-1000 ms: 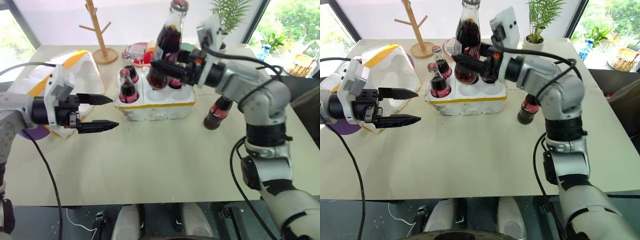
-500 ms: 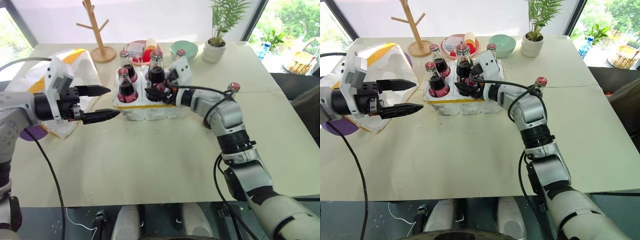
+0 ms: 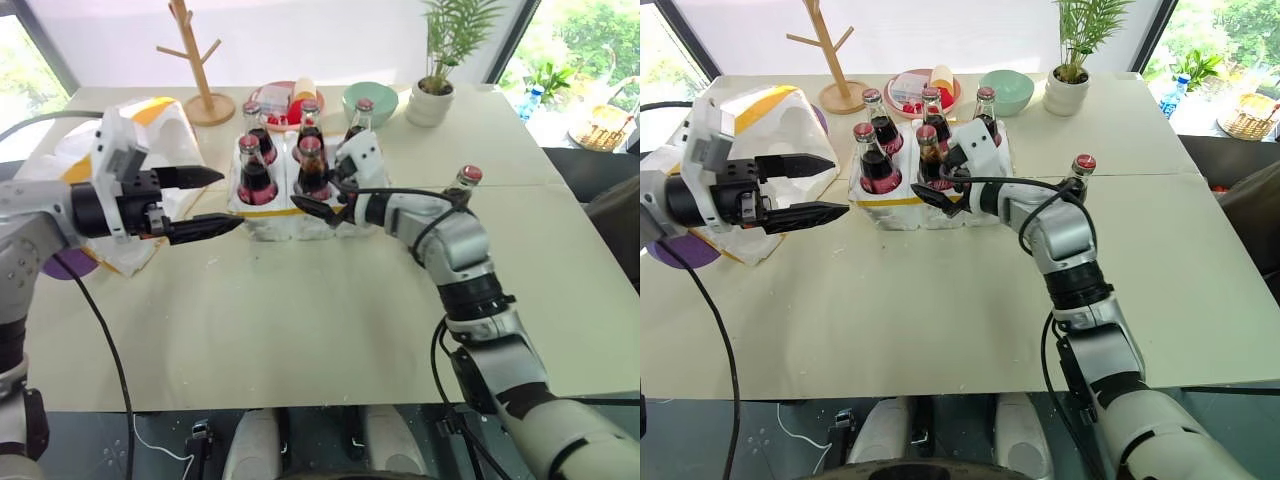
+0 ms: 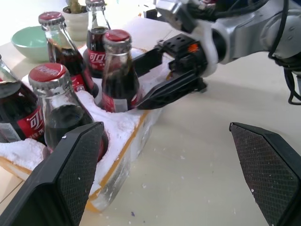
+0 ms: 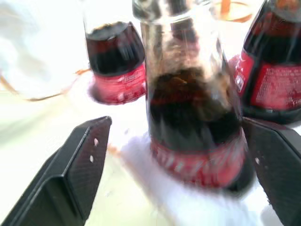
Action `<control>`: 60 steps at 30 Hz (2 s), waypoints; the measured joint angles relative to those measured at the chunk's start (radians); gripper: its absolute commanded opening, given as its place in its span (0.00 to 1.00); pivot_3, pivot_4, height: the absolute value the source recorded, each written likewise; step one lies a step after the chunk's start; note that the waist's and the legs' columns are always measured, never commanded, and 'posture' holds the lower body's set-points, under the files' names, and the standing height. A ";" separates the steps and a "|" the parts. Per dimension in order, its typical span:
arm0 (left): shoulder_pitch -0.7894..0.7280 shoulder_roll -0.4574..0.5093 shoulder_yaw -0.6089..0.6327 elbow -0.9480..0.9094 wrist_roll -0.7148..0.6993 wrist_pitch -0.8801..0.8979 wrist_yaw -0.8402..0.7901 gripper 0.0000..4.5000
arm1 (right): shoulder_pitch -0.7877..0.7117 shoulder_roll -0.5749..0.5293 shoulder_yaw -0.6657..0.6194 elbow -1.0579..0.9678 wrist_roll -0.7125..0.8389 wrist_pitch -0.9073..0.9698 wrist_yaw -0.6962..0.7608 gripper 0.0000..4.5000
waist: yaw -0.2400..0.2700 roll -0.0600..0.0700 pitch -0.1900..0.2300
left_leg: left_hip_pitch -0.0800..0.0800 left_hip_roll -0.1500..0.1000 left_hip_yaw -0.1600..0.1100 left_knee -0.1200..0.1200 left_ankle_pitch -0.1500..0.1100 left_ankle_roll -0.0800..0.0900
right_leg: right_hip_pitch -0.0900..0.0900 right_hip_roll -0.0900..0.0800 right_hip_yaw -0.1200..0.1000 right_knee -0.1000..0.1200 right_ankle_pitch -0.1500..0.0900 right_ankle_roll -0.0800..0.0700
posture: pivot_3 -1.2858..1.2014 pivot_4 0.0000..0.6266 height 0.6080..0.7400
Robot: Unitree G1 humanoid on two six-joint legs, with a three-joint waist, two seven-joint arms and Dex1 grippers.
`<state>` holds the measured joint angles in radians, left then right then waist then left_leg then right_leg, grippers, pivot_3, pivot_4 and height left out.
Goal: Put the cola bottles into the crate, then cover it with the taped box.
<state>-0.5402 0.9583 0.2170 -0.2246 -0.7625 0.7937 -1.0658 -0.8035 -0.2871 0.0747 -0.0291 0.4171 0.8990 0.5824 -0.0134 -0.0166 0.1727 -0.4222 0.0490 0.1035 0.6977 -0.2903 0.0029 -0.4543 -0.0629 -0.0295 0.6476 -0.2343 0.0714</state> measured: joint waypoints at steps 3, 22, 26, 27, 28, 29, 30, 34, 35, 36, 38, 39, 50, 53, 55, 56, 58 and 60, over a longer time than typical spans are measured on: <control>-0.019 -0.008 -0.015 0.022 0.013 -0.020 -0.011 1.00 | 0.035 -0.032 -0.096 -0.158 0.129 0.220 -0.012 0.99 | 0.000 0.000 0.000 | 0.000 0.000 0.000 0.000 0.000 0.001 | 0.000 0.000 0.000 0.000 0.000 0.000 | 0.52 0.24 1.00; -0.259 -0.122 -0.220 0.298 0.168 -0.172 -0.198 1.00 | 0.518 -0.303 -0.647 -0.639 0.449 0.677 -0.192 0.99 | -0.004 -0.001 0.000 | 0.005 -0.001 -0.001 0.000 -0.003 0.005 | 0.005 0.001 0.001 0.000 0.000 0.000 | 0.52 0.24 1.00; -0.274 -0.138 -0.229 0.312 0.179 -0.175 -0.220 1.00 | 0.555 -0.308 -0.579 -0.637 0.333 0.489 -0.240 0.99 | 0.000 -0.001 0.000 | 0.005 -0.001 -0.002 0.000 -0.003 0.005 | 0.005 0.001 0.001 -0.001 0.000 0.000 | 0.52 0.24 1.00; -0.275 -0.140 -0.233 0.312 0.179 -0.174 -0.225 1.00 | 0.560 -0.306 -0.558 -0.636 0.311 0.444 -0.246 0.99 | 0.001 -0.001 0.000 | 0.005 -0.001 -0.002 0.000 -0.003 0.005 | 0.005 0.001 0.001 -0.001 0.000 0.000 | 0.52 0.24 1.00; -0.275 -0.141 -0.233 0.311 0.179 -0.173 -0.231 1.00 | 0.565 -0.300 -0.543 -0.634 0.291 0.406 -0.254 0.99 | 0.001 -0.001 0.000 | 0.005 -0.001 -0.002 0.000 -0.003 0.005 | 0.005 0.001 0.001 -0.001 0.000 0.000 | 0.52 0.24 1.00; -0.275 -0.141 -0.233 0.306 0.179 -0.169 -0.234 1.00 | 0.568 -0.294 -0.521 -0.628 0.267 0.367 -0.267 0.99 | 0.001 -0.001 0.000 | 0.005 -0.001 -0.002 0.000 -0.003 0.005 | 0.005 0.001 0.001 -0.001 0.000 0.000 | 0.52 0.24 1.00; -0.275 -0.141 -0.233 0.295 0.178 -0.165 -0.238 1.00 | 0.568 -0.281 -0.502 -0.617 0.242 0.330 -0.282 0.99 | 0.001 -0.001 0.000 | 0.005 -0.001 -0.002 0.000 -0.003 0.005 | 0.005 0.001 0.001 -0.001 0.000 0.000 | 0.52 0.24 1.00; -0.264 -0.144 -0.231 0.222 0.155 -0.138 -0.239 1.00 | 0.563 -0.240 -0.421 -0.546 0.155 0.208 -0.324 0.99 | 0.001 -0.001 0.000 | 0.005 -0.001 -0.002 0.000 -0.003 0.005 | 0.005 0.001 0.001 -0.001 0.000 0.000 | 0.52 0.24 1.00; -0.259 -0.145 -0.231 0.203 0.143 -0.126 -0.239 1.00 | 0.556 -0.227 -0.401 -0.524 0.145 0.185 -0.329 0.99 | 0.000 -0.001 -0.001 | 0.005 -0.001 -0.002 0.000 -0.003 0.005 | 0.005 0.001 0.001 -0.001 0.000 0.000 | 0.52 0.24 1.00; -0.256 -0.149 -0.231 0.189 0.139 -0.119 -0.238 1.00 | 0.549 -0.214 -0.388 -0.504 0.136 0.165 -0.331 0.99 | 0.000 -0.001 0.000 | 0.005 -0.001 -0.002 0.000 -0.003 0.005 | 0.005 0.001 0.001 -0.001 0.000 0.000 | 0.52 0.24 1.00; -0.247 -0.153 -0.231 0.158 0.136 -0.106 -0.235 1.00 | 0.525 -0.188 -0.350 -0.448 0.113 0.120 -0.331 0.99 | 0.000 -0.001 0.000 | 0.005 -0.001 -0.002 0.000 -0.003 0.005 | 0.005 0.001 0.001 -0.001 0.000 0.000 | 0.52 0.24 1.00; -0.245 -0.156 -0.232 0.146 0.133 -0.103 -0.232 1.00 | 0.513 -0.178 -0.335 -0.417 0.102 0.096 -0.331 0.99 | 0.000 -0.001 0.000 | 0.005 -0.001 -0.002 0.000 -0.003 0.005 | 0.005 0.001 0.001 -0.001 0.000 0.000 | 0.52 0.24 1.00; -0.223 -0.162 -0.229 0.086 0.103 -0.073 -0.190 1.00 | 0.419 -0.201 -0.275 -0.194 0.033 -0.059 -0.249 0.62 | 0.002 0.000 0.000 | 0.005 -0.001 -0.002 0.000 -0.003 0.005 | 0.005 0.001 0.001 -0.001 0.000 0.000 | 0.52 0.24 1.00; -0.199 -0.161 -0.225 0.074 0.098 -0.062 -0.176 1.00 | 0.381 -0.236 -0.287 -0.194 0.055 -0.050 -0.218 0.62 | -0.001 0.002 0.001 | 0.005 -0.001 -0.002 0.000 -0.003 0.005 | 0.005 0.001 0.001 0.000 0.000 0.000 | 0.52 0.24 1.00; -0.198 -0.159 -0.219 0.072 0.098 -0.062 -0.167 1.00 | 0.286 -0.246 -0.290 -0.192 0.082 -0.043 -0.200 0.62 | -0.008 0.003 0.002 | 0.005 -0.001 -0.001 0.000 -0.003 0.005 | 0.003 0.001 0.003 0.000 0.000 0.000 | 0.52 0.24 1.00; -0.198 -0.159 -0.218 0.067 0.097 -0.062 -0.163 1.00 | 0.233 -0.248 -0.290 -0.191 0.091 -0.043 -0.191 0.62 | -0.011 0.004 0.002 | 0.005 -0.001 -0.001 0.000 -0.003 0.005 | 0.003 0.002 0.004 0.000 0.000 0.000 | 0.52 0.24 1.00; -0.198 -0.159 -0.205 0.065 0.095 -0.060 -0.152 1.00 | 0.113 -0.248 -0.284 -0.178 0.104 -0.046 -0.174 0.62 | -0.009 0.004 0.002 | 0.005 0.000 -0.002 0.000 -0.003 0.005 | 0.003 0.004 0.003 0.001 0.000 0.000 | 0.52 0.24 1.00; -0.198 -0.155 -0.195 0.066 0.095 -0.060 -0.146 1.00 | 0.017 -0.229 -0.274 -0.153 0.111 -0.056 -0.165 0.62 | -0.004 0.004 0.002 | 0.005 0.001 -0.001 -0.001 -0.003 0.005 | 0.003 0.004 0.003 0.000 -0.001 -0.001 | 0.52 0.24 1.00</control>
<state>-0.7378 0.8031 0.0219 -0.1588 -0.6675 0.7335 -1.2120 -0.7862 -0.5164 -0.1997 -0.1818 0.5277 0.8433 0.4172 -0.0172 -0.0129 0.1751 -0.4171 0.0497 0.1020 0.6968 -0.2931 0.0081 -0.4512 -0.0586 -0.0267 0.6480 -0.2351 0.0704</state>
